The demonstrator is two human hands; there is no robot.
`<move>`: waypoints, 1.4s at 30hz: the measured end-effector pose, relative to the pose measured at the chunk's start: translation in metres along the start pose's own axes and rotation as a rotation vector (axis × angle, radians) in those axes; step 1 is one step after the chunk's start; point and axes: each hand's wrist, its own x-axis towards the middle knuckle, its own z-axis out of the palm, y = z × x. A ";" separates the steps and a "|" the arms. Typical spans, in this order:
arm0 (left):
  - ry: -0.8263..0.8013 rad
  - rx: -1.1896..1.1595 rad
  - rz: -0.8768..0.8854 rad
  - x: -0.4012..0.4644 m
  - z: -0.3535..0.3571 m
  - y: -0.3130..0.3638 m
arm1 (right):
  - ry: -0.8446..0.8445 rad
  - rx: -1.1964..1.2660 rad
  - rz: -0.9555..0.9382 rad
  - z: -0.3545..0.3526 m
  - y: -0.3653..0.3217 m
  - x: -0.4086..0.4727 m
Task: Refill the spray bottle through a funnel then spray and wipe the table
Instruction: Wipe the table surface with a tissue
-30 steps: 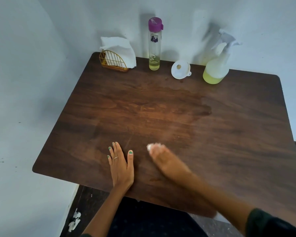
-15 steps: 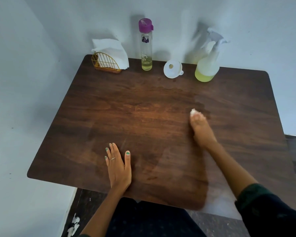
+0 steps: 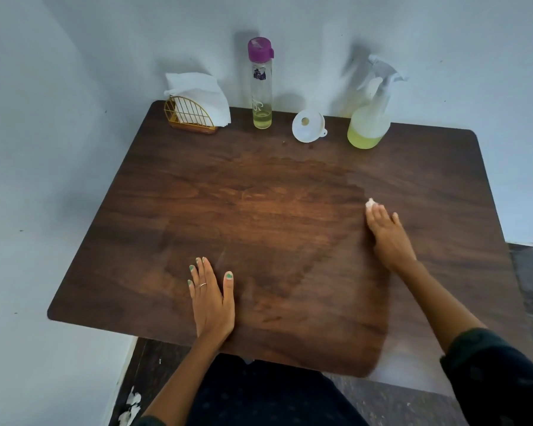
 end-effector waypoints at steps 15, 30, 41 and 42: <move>0.037 -0.039 -0.039 0.003 0.005 0.003 | -0.370 0.561 -0.472 0.036 -0.185 -0.113; -0.395 -0.874 -0.250 -0.002 -0.022 0.082 | -0.728 1.866 0.430 -0.037 -0.164 -0.052; 0.015 -0.356 0.008 -0.011 -0.014 0.083 | -0.012 1.249 0.554 -0.021 -0.192 -0.060; 0.003 -0.330 0.012 -0.012 -0.014 0.085 | 0.030 1.215 0.536 -0.022 -0.196 -0.061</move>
